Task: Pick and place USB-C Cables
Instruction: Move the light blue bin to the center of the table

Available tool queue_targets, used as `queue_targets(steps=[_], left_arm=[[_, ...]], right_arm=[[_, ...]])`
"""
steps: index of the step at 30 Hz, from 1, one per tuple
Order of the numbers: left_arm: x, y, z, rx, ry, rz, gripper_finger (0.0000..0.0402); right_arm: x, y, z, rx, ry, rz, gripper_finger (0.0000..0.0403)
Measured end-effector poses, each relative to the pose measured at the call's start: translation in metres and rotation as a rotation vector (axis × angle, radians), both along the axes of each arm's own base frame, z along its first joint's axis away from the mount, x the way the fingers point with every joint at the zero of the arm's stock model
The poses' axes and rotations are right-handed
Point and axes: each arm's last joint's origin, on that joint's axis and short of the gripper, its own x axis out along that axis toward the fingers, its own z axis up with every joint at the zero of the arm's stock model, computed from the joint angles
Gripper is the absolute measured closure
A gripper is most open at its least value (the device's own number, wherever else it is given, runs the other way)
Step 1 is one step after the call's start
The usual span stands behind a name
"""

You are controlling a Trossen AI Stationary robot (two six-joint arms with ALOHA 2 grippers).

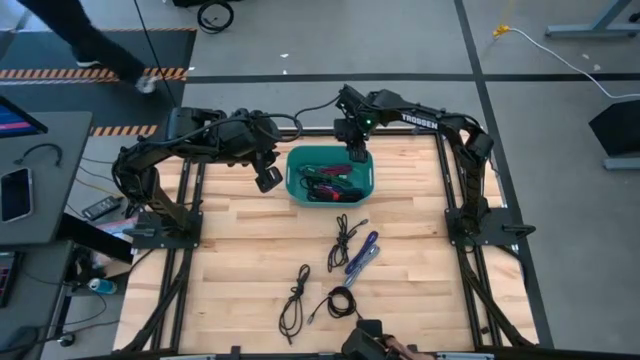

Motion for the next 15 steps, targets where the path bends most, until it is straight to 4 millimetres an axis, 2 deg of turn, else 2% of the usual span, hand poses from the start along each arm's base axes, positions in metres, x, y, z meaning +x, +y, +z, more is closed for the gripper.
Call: queue_targets(steps=[10, 15], left_arm=[[0.000, 0.000, 0.000, 0.000, 0.000, 0.000, 0.0313], [0.000, 0.000, 0.000, 0.000, 0.000, 0.000, 0.0313]], right_arm=[[-0.006, 0.004, -0.023, 0.043, 0.052, -0.010, 0.0260], [-0.006, 0.004, -0.027, 0.038, 0.058, -0.015, 0.0276]])
